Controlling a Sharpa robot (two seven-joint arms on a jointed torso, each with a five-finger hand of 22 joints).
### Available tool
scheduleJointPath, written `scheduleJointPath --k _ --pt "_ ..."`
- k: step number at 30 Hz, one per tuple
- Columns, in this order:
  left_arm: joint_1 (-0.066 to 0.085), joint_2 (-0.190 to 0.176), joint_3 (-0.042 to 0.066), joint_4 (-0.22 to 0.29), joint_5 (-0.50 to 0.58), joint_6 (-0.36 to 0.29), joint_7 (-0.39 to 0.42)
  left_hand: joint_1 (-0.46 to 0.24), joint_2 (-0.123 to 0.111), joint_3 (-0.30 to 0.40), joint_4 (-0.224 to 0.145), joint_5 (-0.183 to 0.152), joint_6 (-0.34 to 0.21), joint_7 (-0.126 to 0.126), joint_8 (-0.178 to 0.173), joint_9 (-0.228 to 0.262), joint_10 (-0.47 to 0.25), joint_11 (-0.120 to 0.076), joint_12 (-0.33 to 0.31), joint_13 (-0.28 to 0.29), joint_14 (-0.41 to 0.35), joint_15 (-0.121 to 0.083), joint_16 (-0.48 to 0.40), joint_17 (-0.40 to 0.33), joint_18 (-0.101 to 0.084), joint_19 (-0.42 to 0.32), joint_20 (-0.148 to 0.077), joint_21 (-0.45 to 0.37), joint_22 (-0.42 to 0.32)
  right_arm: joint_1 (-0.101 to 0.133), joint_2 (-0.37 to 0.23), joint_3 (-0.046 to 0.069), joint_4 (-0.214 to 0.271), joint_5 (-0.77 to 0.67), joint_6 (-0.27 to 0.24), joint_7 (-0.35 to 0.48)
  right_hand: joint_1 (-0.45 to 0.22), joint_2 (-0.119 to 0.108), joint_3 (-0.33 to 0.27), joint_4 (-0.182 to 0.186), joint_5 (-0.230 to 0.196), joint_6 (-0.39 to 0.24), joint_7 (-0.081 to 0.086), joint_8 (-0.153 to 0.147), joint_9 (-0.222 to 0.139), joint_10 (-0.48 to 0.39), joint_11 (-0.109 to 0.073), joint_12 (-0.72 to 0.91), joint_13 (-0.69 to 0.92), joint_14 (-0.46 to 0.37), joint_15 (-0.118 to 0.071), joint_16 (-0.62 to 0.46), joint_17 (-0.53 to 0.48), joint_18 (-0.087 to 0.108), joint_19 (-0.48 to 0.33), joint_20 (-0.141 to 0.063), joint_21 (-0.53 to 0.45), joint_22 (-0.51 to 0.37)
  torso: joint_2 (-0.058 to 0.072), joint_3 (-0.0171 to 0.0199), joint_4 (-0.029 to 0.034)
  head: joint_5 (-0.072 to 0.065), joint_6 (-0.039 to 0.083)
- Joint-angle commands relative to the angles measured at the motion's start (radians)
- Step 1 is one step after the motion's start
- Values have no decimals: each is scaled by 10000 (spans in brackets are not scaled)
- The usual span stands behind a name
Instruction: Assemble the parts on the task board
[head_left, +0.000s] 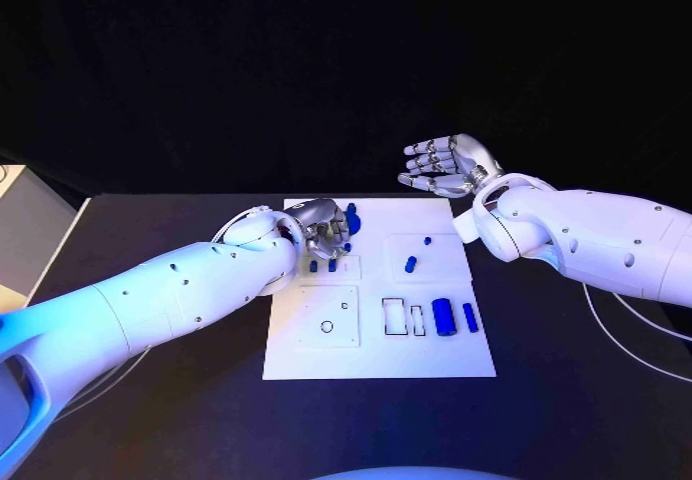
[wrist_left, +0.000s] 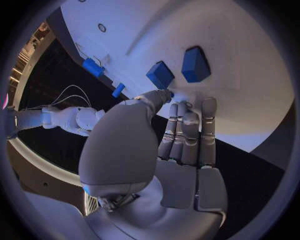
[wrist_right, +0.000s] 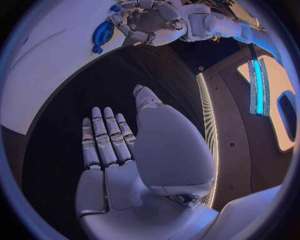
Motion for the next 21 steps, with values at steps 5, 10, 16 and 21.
scheduleJointPath --k 5,10,16,21 --pt "-12 106 -11 -20 -110 409 -11 144 84 207 -94 -97 266 -43 -107 -108 256 -67 -13 -109 135 -43 197 58 -8 129 -28 181 189 0 16 4 16 -17 114 100 -11 60 58 3 42 43 927 40 -11 85 9 -31 6 -13 11 -27 -10 -116 -4 4 -12 1 -4 0 7 -14 -19" --pt "-12 123 -16 29 -73 491 67 153 101 258 -129 -111 341 -48 -134 -140 322 -85 -34 -147 181 -60 263 102 -12 133 -42 223 234 0 18 4 16 -17 112 102 -11 60 58 3 42 43 927 40 -11 85 9 -31 6 -13 11 -27 -10 -116 -4 4 -12 1 -8 1 4 -25 -27" --pt "-12 130 -20 140 -43 580 129 140 86 268 -142 -122 346 -49 -164 -161 339 -86 -54 -169 213 -63 301 141 -17 139 -48 246 262 0 15 4 24 -17 106 105 -11 60 58 3 42 43 927 40 -11 85 9 -31 6 -13 11 -27 -10 -116 -4 4 -12 1 -5 -4 12 -36 -39" --pt "-12 137 -22 171 -34 605 89 116 59 295 -170 -135 324 -48 -244 -212 345 -78 -112 -220 222 -59 351 133 -22 131 -55 278 298 0 14 4 27 -17 101 105 -11 60 58 3 42 43 927 40 -11 85 9 -31 6 -13 11 -27 -10 -116 -4 4 -12 1 -12 -3 9 -36 -29"
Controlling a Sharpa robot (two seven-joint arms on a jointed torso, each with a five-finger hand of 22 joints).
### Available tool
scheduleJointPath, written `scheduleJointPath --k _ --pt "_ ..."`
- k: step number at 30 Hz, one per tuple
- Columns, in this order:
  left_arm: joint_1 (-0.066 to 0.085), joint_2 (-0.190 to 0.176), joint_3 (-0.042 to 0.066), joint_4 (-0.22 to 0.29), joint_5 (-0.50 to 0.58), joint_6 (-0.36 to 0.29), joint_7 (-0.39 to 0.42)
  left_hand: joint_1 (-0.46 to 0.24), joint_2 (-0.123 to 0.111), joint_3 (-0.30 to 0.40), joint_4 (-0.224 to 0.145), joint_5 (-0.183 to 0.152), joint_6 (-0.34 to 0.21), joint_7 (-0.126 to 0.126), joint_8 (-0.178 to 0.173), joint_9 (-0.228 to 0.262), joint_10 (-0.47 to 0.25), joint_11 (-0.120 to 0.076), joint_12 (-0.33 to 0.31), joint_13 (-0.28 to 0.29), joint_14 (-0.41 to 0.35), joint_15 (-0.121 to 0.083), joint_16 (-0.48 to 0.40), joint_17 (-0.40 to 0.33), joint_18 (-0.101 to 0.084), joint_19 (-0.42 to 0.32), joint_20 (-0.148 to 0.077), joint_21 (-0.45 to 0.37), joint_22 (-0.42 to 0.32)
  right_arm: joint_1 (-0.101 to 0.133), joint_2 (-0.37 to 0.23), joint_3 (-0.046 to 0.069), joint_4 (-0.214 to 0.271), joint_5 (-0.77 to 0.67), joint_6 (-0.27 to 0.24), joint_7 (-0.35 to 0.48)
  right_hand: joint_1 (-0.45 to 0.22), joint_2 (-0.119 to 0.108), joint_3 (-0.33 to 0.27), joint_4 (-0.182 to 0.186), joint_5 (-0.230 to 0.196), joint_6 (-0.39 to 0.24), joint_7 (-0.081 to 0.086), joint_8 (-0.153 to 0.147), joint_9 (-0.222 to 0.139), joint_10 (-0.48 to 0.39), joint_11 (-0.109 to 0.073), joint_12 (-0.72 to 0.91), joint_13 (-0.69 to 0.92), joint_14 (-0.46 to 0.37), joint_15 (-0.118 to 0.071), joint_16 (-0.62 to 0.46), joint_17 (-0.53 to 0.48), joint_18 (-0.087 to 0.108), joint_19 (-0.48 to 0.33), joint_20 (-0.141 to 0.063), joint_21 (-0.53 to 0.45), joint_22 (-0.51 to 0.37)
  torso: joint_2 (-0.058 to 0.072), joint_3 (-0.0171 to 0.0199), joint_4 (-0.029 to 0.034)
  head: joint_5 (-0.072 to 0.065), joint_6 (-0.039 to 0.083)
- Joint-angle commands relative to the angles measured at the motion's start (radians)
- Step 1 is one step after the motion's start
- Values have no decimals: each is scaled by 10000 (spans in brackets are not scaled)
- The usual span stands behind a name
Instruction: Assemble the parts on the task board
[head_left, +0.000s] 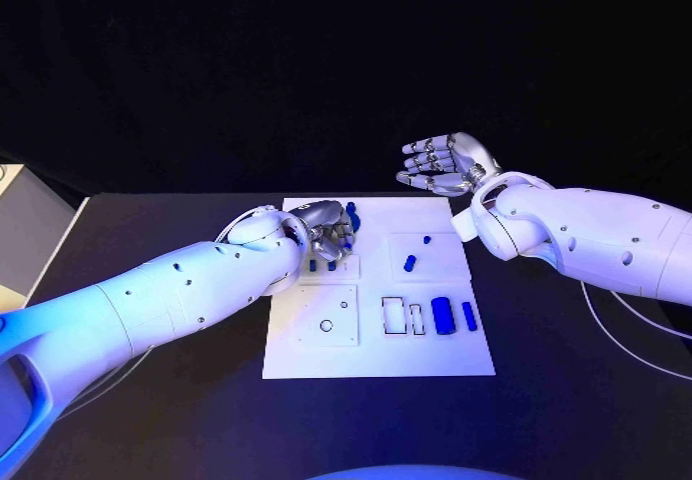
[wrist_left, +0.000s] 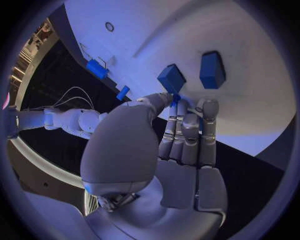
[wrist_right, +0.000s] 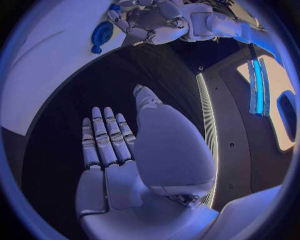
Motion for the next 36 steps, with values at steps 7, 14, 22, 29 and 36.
scheduleJointPath --k 7,14,22,29,36 --pt "-15 45 -14 -56 11 348 -34 56 85 198 -78 -59 181 38 -110 -67 148 -18 -107 -92 133 -10 149 15 -15 53 -28 142 121 0 1 3 28 -21 98 101 -9 76 98 4 47 62 926 41 -19 94 9 -34 5 -40 12 -32 -24 -117 -16 5 -13 0 -1 -1 4 -8 5" --pt "-10 50 -15 -174 23 359 -88 195 351 465 -345 -424 623 42 -115 -106 482 -65 -280 -271 256 -60 303 9 -51 206 -85 414 423 2 -1 4 39 -21 93 98 -9 76 98 4 47 62 926 41 -19 94 9 -34 5 -40 12 -32 -24 -117 -16 5 -13 0 15 -1 -9 -11 6" --pt "-8 144 -20 -306 32 145 79 231 593 723 -731 -945 1095 -39 -225 -109 1137 -203 -511 -452 944 -191 642 631 -169 720 -185 934 1060 2 6 4 50 -21 91 96 -12 76 102 5 45 77 926 43 -19 97 8 -34 5 -37 12 -32 -26 -118 -17 5 -13 0 5 -2 -1 -7 -6" --pt "-10 163 -27 -317 109 -317 350 74 679 732 -898 -959 1505 -135 -273 -32 1568 -327 -709 -514 1325 -303 781 959 -261 1127 -286 1229 1465 3 12 4 62 -22 89 98 -12 76 102 5 45 77 926 43 -19 97 8 -34 5 -37 12 -32 -26 -118 -17 5 -13 0 -7 -4 8 -8 11" --pt "-15 37 -19 -225 354 -699 673 33 673 806 -1018 -930 1546 -112 -415 -31 1657 -307 -942 -574 1486 -306 823 1135 -276 1206 -327 1281 1517 3 8 4 71 -22 91 101 -12 76 102 5 45 77 926 43 -19 97 8 -34 5 -37 12 -32 -26 -118 -17 5 -13 0 4 -9 -1 -14 24"
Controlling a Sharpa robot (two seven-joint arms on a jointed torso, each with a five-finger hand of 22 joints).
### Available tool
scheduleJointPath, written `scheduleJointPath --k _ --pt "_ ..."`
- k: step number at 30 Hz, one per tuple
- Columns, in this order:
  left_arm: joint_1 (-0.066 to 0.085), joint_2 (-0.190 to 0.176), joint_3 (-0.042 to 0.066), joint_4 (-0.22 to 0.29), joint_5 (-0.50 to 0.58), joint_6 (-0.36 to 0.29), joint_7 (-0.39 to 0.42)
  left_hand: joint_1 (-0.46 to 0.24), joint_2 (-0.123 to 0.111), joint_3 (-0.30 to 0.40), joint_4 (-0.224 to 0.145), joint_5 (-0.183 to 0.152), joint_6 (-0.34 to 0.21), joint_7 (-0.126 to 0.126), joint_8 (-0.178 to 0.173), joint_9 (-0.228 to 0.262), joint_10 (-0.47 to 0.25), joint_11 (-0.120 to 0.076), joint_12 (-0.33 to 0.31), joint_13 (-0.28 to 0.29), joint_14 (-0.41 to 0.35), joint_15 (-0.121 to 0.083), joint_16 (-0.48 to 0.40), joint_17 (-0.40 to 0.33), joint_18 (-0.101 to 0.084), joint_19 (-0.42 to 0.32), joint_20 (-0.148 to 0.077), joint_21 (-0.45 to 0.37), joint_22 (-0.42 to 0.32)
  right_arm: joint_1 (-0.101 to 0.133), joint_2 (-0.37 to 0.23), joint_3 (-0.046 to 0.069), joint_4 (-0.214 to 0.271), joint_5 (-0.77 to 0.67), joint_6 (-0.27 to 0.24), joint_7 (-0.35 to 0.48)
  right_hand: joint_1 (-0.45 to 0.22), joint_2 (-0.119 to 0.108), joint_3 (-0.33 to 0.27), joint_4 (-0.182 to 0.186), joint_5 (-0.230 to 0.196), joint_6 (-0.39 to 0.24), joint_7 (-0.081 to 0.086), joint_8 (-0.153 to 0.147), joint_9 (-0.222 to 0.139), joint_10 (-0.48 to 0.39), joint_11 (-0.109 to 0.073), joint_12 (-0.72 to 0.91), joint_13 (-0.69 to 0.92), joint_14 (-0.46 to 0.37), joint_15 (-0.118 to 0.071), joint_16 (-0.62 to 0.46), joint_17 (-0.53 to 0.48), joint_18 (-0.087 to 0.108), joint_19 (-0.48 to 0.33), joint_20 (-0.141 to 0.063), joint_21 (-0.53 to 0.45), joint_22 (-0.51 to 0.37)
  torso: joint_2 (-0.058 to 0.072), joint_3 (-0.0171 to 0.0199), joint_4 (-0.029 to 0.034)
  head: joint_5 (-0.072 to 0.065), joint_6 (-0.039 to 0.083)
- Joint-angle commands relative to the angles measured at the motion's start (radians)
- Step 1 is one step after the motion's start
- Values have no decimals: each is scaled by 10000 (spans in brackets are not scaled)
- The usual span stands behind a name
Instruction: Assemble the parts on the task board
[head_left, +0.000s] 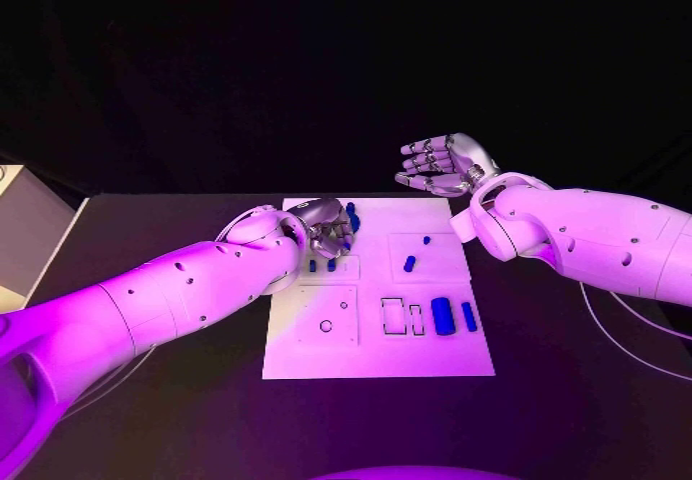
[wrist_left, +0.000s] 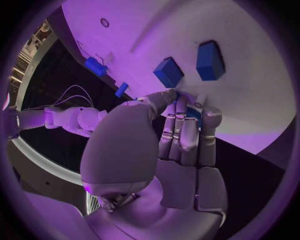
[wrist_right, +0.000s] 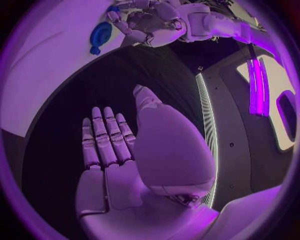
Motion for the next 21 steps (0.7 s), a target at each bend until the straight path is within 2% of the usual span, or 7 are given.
scheduleJointPath --k 1,7,10,12,18,21 --pt "-17 -82 6 92 295 -412 397 -55 41 47 -115 36 -7 86 -156 26 55 45 -230 -74 26 39 -19 -98 -125 -22 -34 8 -88 1 1 4 24 -24 94 101 -12 76 45 4 45 77 926 42 -8 62 -27 -34 5 -37 11 -32 -12 -118 -17 5 -13 0 5 -6 -7 -2 14" --pt "-20 -341 62 364 671 -460 562 -112 46 94 -155 49 19 120 -257 27 120 80 -435 -130 12 63 -42 -152 -128 -17 -16 12 -76 1 -14 4 24 -24 97 104 -12 76 45 4 45 77 926 42 -8 62 -27 -34 5 -37 11 -32 -12 -118 -17 5 -13 0 -10 -12 4 -15 20" --pt "-20 -526 197 576 1050 -241 617 -139 38 112 -178 58 29 128 -307 29 151 91 -545 -159 -10 73 -60 -211 -117 -58 -7 -14 -116 1 -24 4 21 -24 95 106 -12 76 45 4 45 77 926 42 -8 62 -27 -34 5 -37 11 -32 -12 -118 -17 5 -13 0 -19 -13 18 -17 12" --pt "-20 -655 334 721 1245 -117 636 -173 24 157 -233 60 18 144 -424 29 196 120 -801 -228 -47 99 -82 -261 -106 -121 15 -49 -159 1 -32 4 18 -24 85 112 -19 80 57 5 43 96 925 45 -11 70 -28 -33 6 -44 11 -32 -17 -118 -17 5 -14 0 -18 -15 23 -21 12" --pt "-18 -1023 704 1006 1643 182 553 -211 22 159 -247 55 39 156 -472 37 250 131 -921 -255 -39 109 -77 -239 -117 -89 27 -27 -115 0 -49 4 3 -24 77 119 -19 80 57 5 43 96 925 45 -11 70 -28 -33 6 -44 11 -32 -17 -118 -17 5 -14 0 -36 -12 26 -10 22" --pt "-15 -1207 808 1091 1765 346 474 -233 32 154 -248 51 71 154 -483 47 297 126 -966 -262 -15 110 -62 -198 -128 -46 33 0 -70 0 -62 4 -2 -24 75 119 -19 80 57 5 43 96 925 45 -11 70 -28 -33 6 -44 11 -32 -17 -118 -17 5 -14 0 -34 -8 31 3 29"
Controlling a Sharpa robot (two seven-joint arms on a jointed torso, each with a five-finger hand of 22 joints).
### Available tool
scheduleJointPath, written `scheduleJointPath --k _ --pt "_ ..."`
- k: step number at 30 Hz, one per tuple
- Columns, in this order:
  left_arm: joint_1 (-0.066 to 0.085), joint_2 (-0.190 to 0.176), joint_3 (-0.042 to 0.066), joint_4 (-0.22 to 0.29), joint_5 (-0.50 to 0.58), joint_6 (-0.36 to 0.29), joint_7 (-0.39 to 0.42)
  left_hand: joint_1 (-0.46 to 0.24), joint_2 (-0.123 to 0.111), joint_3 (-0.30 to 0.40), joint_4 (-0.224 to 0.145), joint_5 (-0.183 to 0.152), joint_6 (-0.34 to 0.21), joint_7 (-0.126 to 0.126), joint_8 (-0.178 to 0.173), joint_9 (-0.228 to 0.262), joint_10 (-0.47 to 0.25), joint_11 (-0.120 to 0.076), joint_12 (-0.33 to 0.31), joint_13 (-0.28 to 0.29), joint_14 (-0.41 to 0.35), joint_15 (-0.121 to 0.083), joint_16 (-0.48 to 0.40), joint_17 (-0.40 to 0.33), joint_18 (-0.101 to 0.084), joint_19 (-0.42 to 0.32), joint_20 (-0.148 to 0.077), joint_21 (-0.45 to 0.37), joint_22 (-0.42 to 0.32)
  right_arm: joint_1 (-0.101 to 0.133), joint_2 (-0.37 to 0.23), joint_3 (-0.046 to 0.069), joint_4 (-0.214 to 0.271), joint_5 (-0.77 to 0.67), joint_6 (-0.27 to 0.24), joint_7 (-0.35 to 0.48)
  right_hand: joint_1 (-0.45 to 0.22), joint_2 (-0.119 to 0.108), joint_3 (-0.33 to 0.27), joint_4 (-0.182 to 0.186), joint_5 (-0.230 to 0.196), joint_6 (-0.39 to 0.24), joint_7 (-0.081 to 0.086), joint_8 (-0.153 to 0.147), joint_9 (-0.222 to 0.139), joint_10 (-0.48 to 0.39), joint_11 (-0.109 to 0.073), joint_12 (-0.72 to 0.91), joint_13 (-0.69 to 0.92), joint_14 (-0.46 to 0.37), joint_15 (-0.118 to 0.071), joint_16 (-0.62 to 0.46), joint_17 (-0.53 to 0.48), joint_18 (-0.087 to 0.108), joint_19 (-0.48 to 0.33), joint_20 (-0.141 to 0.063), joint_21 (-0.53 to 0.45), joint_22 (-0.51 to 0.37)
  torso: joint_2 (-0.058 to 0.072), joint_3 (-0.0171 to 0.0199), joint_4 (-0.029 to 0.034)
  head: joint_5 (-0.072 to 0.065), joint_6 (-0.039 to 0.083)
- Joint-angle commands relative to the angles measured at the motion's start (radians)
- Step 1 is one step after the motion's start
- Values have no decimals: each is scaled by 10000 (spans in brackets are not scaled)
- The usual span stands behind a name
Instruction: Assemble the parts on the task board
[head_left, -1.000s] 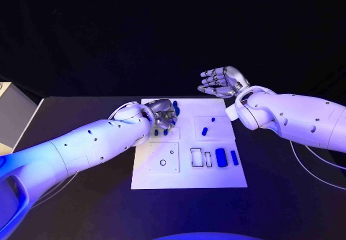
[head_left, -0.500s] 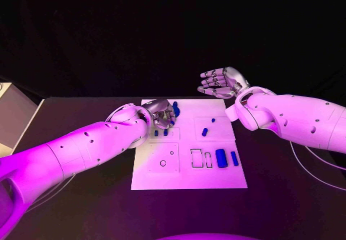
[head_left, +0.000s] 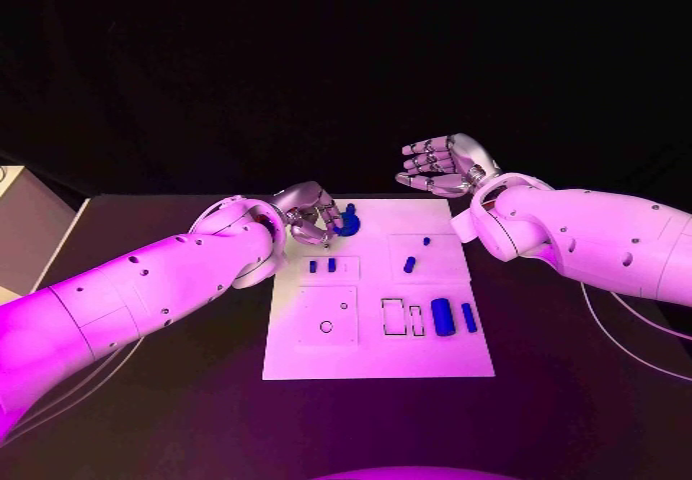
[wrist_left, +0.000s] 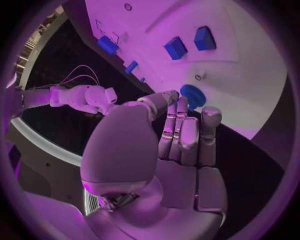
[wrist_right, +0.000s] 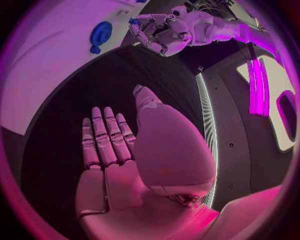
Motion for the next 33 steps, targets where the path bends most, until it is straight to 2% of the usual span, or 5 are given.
scheduleJointPath --k 1,8,12,28,33 --pt "1 -135 61 95 571 484 25 -112 25 4 -47 51 50 37 -70 15 88 -7 -62 -15 52 54 -10 50 -134 53 34 14 53 0 -15 5 4 -26 76 116 -19 80 58 6 43 63 958 45 -11 70 -28 -33 6 -44 11 -32 -9 -118 -17 5 -14 -1 -11 6 15 19 6" --pt "2 -341 117 51 431 829 -190 -123 34 1 -51 50 71 35 -79 22 121 -11 -94 -19 54 52 -7 41 -137 71 36 24 70 0 -34 4 3 -26 76 115 -19 80 58 6 43 63 958 45 -11 70 -28 -33 6 -44 11 -32 -9 -118 -17 5 -14 -1 14 -2 -2 45 18" --pt "3 -368 123 -48 212 1135 -362 -216 19 -67 -22 16 108 33 -114 41 183 -17 -203 -35 42 53 -13 -9 -138 72 44 13 66 -1 -38 4 3 -26 75 114 -19 80 58 6 43 63 958 45 -11 70 -28 -33 6 -44 11 -32 -9 -118 -17 5 -14 -1 16 16 -12 61 11" --pt "-1 -136 101 -408 -164 1294 -504 -246 24 -97 -13 9 118 25 -141 50 207 -19 -273 -46 33 51 -19 -34 -138 72 47 2 61 -1 -27 4 6 -26 80 117 -19 80 58 6 43 63 958 45 -11 70 -28 -33 6 -44 11 -32 -9 -118 -17 5 -14 -1 23 20 -22 61 -11" --pt "-4 -47 83 -464 -186 1328 -493 -246 31 -99 -14 10 121 23 -146 52 215 -20 -287 -48 34 50 -19 -32 -138 76 47 2 63 -1 -20 4 7 -26 83 118 -19 80 58 6 43 63 958 45 -11 70 -28 -33 6 -44 11 -32 -9 -118 -17 5 -14 -1 27 11 -20 54 -15"
